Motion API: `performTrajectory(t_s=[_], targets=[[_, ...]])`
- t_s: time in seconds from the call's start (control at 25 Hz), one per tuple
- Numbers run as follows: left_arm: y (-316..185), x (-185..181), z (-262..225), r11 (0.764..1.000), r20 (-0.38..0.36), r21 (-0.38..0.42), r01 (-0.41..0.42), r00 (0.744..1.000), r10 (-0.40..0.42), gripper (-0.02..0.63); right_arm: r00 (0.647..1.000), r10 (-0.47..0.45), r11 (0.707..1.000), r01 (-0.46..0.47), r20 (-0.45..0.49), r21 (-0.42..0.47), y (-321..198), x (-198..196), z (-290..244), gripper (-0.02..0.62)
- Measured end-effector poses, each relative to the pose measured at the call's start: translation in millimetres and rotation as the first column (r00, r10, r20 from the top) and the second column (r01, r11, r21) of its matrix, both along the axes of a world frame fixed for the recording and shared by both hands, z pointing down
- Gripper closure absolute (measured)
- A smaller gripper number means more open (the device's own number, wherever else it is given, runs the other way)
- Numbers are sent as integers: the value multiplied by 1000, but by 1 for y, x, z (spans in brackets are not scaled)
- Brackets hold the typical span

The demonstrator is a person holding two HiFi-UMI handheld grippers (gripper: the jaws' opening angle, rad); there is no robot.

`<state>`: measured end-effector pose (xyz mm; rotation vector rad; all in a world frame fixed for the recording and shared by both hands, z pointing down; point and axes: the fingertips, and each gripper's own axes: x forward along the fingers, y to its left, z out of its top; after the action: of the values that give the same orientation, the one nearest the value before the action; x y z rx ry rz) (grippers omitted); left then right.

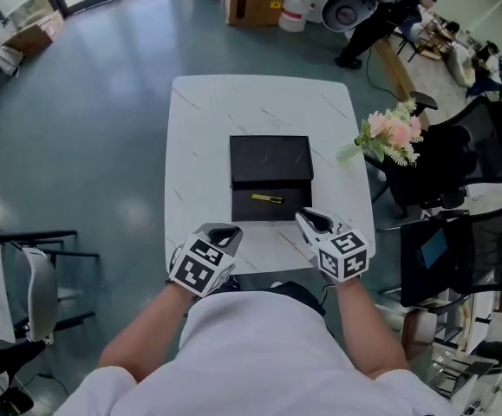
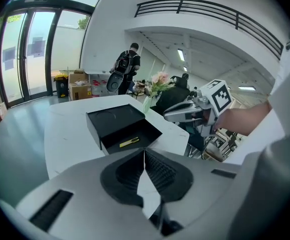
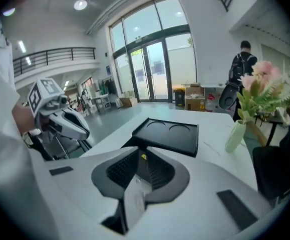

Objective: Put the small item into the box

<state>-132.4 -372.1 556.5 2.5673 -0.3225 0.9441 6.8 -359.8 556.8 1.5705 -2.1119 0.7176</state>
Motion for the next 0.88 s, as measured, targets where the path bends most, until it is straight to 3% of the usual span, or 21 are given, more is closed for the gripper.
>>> performTrajectory(t_s=[0.12,0.24,0.52,0.88], targets=[[5,3,-12,1000,-8,22,21,1000,-21,589,996,33,999,-36,79,31,17,8,-16,550],[14,9,-21,997,-21,33,71,997,-70,589,993,11,998,-18,114,57,34,8,-27,567],[62,49,-48,985,-107,43,169,981,-164,589,987,-100,988,83,129,130,83,12,-55,579],[143,66,-54,965,-107,58,255,963,-248,589,969,-186,975,160,164,156,154,26,-61,580]])
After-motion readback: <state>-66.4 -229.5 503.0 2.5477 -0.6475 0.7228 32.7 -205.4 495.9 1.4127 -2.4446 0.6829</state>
